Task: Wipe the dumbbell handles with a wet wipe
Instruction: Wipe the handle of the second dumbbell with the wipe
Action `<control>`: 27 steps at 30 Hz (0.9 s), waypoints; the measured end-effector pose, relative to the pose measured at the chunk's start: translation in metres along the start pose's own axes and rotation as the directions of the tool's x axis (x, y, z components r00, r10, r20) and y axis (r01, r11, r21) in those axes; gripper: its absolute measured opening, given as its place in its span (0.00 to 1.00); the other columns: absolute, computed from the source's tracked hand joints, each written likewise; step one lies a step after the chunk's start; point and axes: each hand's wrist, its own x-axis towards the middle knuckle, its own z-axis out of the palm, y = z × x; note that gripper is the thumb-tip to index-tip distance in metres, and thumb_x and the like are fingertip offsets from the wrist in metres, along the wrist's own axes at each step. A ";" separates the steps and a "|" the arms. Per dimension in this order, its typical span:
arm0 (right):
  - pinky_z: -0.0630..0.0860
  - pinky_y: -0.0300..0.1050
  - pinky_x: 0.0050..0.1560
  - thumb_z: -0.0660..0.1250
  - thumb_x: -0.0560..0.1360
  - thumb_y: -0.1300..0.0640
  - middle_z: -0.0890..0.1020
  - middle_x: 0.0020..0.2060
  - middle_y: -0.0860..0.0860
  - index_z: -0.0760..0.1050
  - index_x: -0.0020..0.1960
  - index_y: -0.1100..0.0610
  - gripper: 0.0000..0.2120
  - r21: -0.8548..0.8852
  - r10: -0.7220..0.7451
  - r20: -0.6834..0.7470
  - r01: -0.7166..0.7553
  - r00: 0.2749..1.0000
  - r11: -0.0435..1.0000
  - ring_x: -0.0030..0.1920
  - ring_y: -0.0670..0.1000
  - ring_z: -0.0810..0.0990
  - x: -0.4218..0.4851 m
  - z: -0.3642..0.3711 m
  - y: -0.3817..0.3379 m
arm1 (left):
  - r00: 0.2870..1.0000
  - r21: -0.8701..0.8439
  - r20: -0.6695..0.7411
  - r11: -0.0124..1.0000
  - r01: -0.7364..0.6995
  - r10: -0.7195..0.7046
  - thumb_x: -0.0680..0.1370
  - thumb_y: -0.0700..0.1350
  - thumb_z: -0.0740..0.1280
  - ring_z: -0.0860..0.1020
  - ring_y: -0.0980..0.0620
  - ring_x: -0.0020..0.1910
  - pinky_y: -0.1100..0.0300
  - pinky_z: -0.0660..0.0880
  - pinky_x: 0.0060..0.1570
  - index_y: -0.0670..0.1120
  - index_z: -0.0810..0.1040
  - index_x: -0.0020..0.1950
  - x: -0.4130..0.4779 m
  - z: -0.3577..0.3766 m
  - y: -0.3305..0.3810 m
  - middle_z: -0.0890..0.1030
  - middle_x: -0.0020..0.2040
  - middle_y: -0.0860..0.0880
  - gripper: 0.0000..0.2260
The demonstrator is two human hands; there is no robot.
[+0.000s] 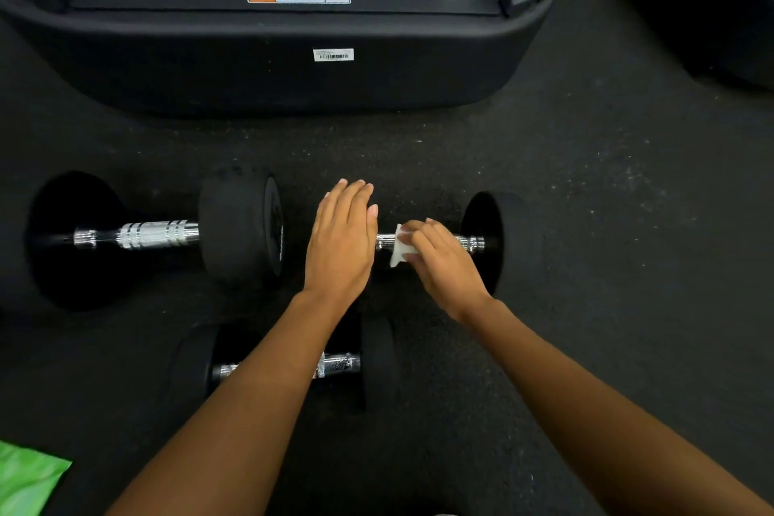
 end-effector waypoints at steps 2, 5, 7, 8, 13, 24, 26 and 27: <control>0.59 0.43 0.68 0.65 0.75 0.63 0.77 0.58 0.56 0.72 0.61 0.63 0.14 0.037 0.028 0.030 -0.029 0.999 0.999 0.58 0.54 0.74 0.003 0.000 -0.001 | 1.000 -0.011 0.001 1.000 0.005 -0.005 0.80 0.49 0.47 0.63 0.46 0.71 0.56 0.52 0.70 0.39 0.68 0.68 0.001 0.000 0.000 0.71 0.68 0.42 0.23; 0.56 0.43 0.71 0.62 0.78 0.61 0.76 0.61 0.54 0.71 0.65 0.61 0.16 0.086 0.094 0.071 -0.100 0.993 0.991 0.62 0.53 0.72 0.005 -0.002 0.001 | 1.000 -0.017 0.016 1.000 0.018 -0.018 0.80 0.47 0.48 0.61 0.47 0.72 0.57 0.50 0.70 0.39 0.67 0.69 0.002 -0.001 0.001 0.70 0.69 0.42 0.22; 0.55 0.44 0.72 0.60 0.79 0.59 0.77 0.60 0.54 0.70 0.66 0.60 0.15 0.099 0.142 0.089 -0.151 0.986 0.984 0.62 0.52 0.72 0.008 -0.004 0.004 | 1.000 -0.019 0.016 1.000 0.016 -0.016 0.80 0.48 0.48 0.62 0.46 0.72 0.57 0.51 0.70 0.39 0.68 0.68 0.002 -0.001 0.002 0.70 0.68 0.42 0.22; 0.54 0.44 0.72 0.59 0.80 0.59 0.77 0.60 0.55 0.70 0.66 0.60 0.15 0.106 0.169 0.096 -0.179 0.981 0.978 0.62 0.53 0.72 0.009 -0.004 0.005 | 1.000 -0.019 0.014 1.000 0.010 -0.010 0.80 0.48 0.47 0.63 0.46 0.71 0.56 0.51 0.70 0.39 0.68 0.68 0.002 -0.001 0.002 0.71 0.68 0.42 0.22; 0.56 0.44 0.71 0.60 0.79 0.62 0.78 0.60 0.56 0.72 0.64 0.61 0.15 0.121 0.157 0.064 -0.164 0.986 0.979 0.62 0.53 0.74 0.007 -0.002 -0.003 | 1.000 -0.008 0.012 1.000 0.011 -0.011 0.80 0.48 0.48 0.63 0.46 0.71 0.55 0.53 0.70 0.39 0.68 0.68 0.001 -0.001 0.000 0.71 0.68 0.42 0.22; 0.60 0.45 0.69 0.59 0.79 0.62 0.79 0.58 0.56 0.73 0.64 0.61 0.14 0.218 0.201 0.136 -0.227 0.970 0.949 0.60 0.54 0.75 0.022 -0.006 -0.008 | 1.000 -0.018 0.003 1.000 0.010 -0.010 0.81 0.45 0.52 0.62 0.45 0.71 0.55 0.52 0.70 0.38 0.68 0.68 0.002 -0.001 0.002 0.71 0.68 0.41 0.18; 0.61 0.46 0.68 0.60 0.78 0.63 0.79 0.59 0.56 0.73 0.64 0.62 0.15 0.203 0.131 0.158 -0.162 0.979 0.966 0.60 0.54 0.75 0.028 -0.004 -0.016 | 1.000 -0.019 0.008 1.000 0.011 -0.011 0.82 0.44 0.53 0.61 0.46 0.72 0.55 0.52 0.71 0.38 0.68 0.68 0.002 -0.001 0.001 0.70 0.68 0.42 0.17; 0.61 0.45 0.69 0.61 0.78 0.64 0.79 0.60 0.56 0.73 0.64 0.62 0.15 0.198 0.089 0.151 -0.118 0.984 0.973 0.61 0.54 0.75 0.028 -0.003 -0.019 | 1.000 -0.018 0.012 1.000 0.015 -0.014 0.82 0.44 0.53 0.61 0.46 0.72 0.55 0.51 0.71 0.39 0.67 0.69 0.002 -0.001 0.000 0.69 0.69 0.42 0.17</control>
